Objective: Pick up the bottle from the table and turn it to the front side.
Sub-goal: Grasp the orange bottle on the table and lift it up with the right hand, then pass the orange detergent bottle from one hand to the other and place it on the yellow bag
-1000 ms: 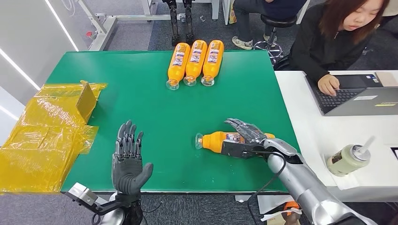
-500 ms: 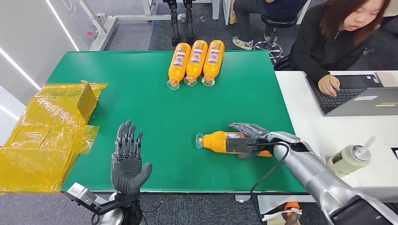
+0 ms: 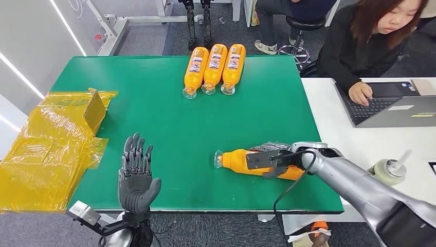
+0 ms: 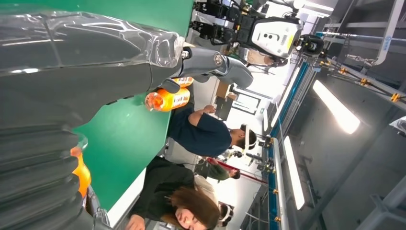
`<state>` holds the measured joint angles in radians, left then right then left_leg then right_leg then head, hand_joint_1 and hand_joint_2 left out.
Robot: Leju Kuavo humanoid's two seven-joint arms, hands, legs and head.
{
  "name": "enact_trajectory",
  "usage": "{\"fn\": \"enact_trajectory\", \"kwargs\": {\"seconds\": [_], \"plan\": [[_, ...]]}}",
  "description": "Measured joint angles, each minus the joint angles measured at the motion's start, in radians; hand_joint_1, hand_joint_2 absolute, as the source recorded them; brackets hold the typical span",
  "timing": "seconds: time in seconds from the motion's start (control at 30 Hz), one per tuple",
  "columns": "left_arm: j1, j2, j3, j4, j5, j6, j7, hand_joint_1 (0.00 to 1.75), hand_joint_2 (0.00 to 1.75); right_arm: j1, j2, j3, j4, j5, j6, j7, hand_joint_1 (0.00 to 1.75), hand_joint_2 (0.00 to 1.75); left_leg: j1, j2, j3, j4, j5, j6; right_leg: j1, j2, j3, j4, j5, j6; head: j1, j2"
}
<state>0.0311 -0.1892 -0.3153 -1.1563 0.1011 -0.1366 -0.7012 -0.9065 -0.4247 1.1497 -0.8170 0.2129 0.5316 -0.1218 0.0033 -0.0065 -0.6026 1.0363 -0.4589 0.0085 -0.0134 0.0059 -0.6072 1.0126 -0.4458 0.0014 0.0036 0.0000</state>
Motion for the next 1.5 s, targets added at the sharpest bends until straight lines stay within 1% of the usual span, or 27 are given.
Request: {"fn": "enact_trajectory", "kwargs": {"seconds": [0.1,0.2,0.33,0.47,0.63,0.73,0.8,0.87,1.0,1.1,1.2,1.3,1.37,1.5], "plan": [[0.005,0.002,0.002,0.0,0.0,0.0,0.0,0.0,1.75,-0.017,-0.024,0.041,-0.026,-0.054,-0.01,0.021,1.74,1.75,0.0,0.0,0.0,0.0,0.0,0.0,0.0,0.0,0.0,0.0,0.0,0.0,0.0,0.0],[0.005,0.002,0.005,0.0,0.0,0.0,0.0,0.0,1.75,-0.032,-0.037,0.074,-0.04,-0.071,-0.018,0.027,1.71,1.75,0.0,0.0,0.0,0.0,0.0,0.0,0.0,0.0,0.0,0.0,0.0,0.0,0.0,0.0],[0.005,0.001,0.01,0.0,-0.002,0.0,0.0,0.0,1.75,-0.046,-0.041,0.113,-0.044,-0.085,-0.037,0.027,1.74,1.75,0.0,0.0,0.0,0.0,0.0,0.0,0.0,0.0,0.0,0.0,0.0,0.0,0.0,0.0],[0.005,0.001,0.014,0.0,-0.002,-0.005,0.0,0.0,1.75,-0.053,-0.042,0.14,-0.045,-0.087,-0.069,0.026,1.73,1.75,0.0,0.0,0.0,0.0,0.0,0.0,0.0,0.0,0.0,0.0,0.0,0.0,0.0,0.0],[0.014,0.001,0.017,-0.004,-0.003,-0.012,-0.001,0.0,1.75,-0.067,-0.055,0.154,-0.056,-0.088,-0.132,0.021,1.74,1.75,0.0,0.0,0.0,0.0,0.0,0.0,0.0,0.0,0.0,0.0,0.0,0.0,0.0,0.0],[0.019,0.002,0.019,-0.01,-0.01,-0.01,-0.001,0.0,1.75,-0.069,-0.059,0.145,-0.065,-0.085,-0.224,-0.001,1.73,1.75,0.0,0.0,0.0,0.0,0.0,0.0,0.0,0.0,0.0,0.0,0.0,0.0,0.0,0.0],[0.019,0.002,0.021,-0.012,-0.013,-0.003,-0.001,0.0,1.75,-0.069,-0.059,0.122,-0.074,-0.067,-0.302,-0.024,1.73,1.75,0.0,0.0,0.0,0.0,0.0,0.0,0.0,0.0,0.0,0.0,0.0,0.0,0.0,0.0],[0.019,0.001,0.023,-0.014,-0.016,0.007,-0.001,0.0,1.75,-0.068,-0.059,0.09,-0.091,-0.038,-0.36,-0.043,1.74,1.75,0.0,0.0,0.0,0.0,0.0,0.0,0.0,0.0,0.0,0.0,0.0,0.0,0.0,0.0],[0.02,0.001,0.027,-0.018,-0.019,0.027,-0.001,0.0,1.75,-0.054,-0.063,0.01,-0.164,0.003,-0.414,-0.058,1.75,1.75,0.0,0.0,0.0,0.0,0.0,0.0,0.0,0.0,-0.001,0.0,0.0,0.0,0.0,0.0],[0.022,0.0,0.028,-0.025,-0.02,0.032,-0.001,0.0,1.75,-0.02,-0.071,-0.058,-0.238,0.036,-0.451,-0.066,1.75,1.75,0.0,0.0,0.0,0.0,0.0,0.0,0.0,0.0,-0.001,0.0,0.0,0.0,0.0,0.0],[0.023,-0.004,0.028,-0.026,-0.001,0.02,-0.001,0.0,1.75,0.048,-0.072,-0.142,-0.316,0.105,-0.502,-0.077,1.75,1.75,0.0,0.0,-0.001,0.0,0.0,0.0,0.0,0.0,-0.001,0.0,0.0,0.0,0.0,0.0],[0.023,-0.012,0.028,-0.026,0.021,0.002,-0.001,0.0,1.75,0.144,-0.062,-0.226,-0.387,0.183,-0.542,-0.093,1.75,1.75,0.0,-0.001,-0.001,0.0,-0.001,0.0,0.0,-0.001,-0.001,0.0,-0.001,0.001,0.0,0.0],[0.023,-0.015,0.028,-0.025,0.027,-0.003,-0.001,0.0,1.75,0.2,-0.052,-0.269,-0.422,0.215,-0.554,-0.098,1.75,1.75,0.0,-0.001,-0.002,0.0,-0.001,0.0,0.0,-0.001,-0.001,0.0,-0.001,0.001,0.0,0.0],[0.02,-0.019,0.028,-0.018,0.058,-0.029,0.002,0.0,1.75,0.273,-0.034,-0.328,-0.467,0.255,-0.564,-0.119,1.75,1.75,0.0,-0.001,-0.002,0.0,0.0,0.0,0.0,-0.001,-0.001,0.0,-0.001,0.001,0.0,0.0]]}}
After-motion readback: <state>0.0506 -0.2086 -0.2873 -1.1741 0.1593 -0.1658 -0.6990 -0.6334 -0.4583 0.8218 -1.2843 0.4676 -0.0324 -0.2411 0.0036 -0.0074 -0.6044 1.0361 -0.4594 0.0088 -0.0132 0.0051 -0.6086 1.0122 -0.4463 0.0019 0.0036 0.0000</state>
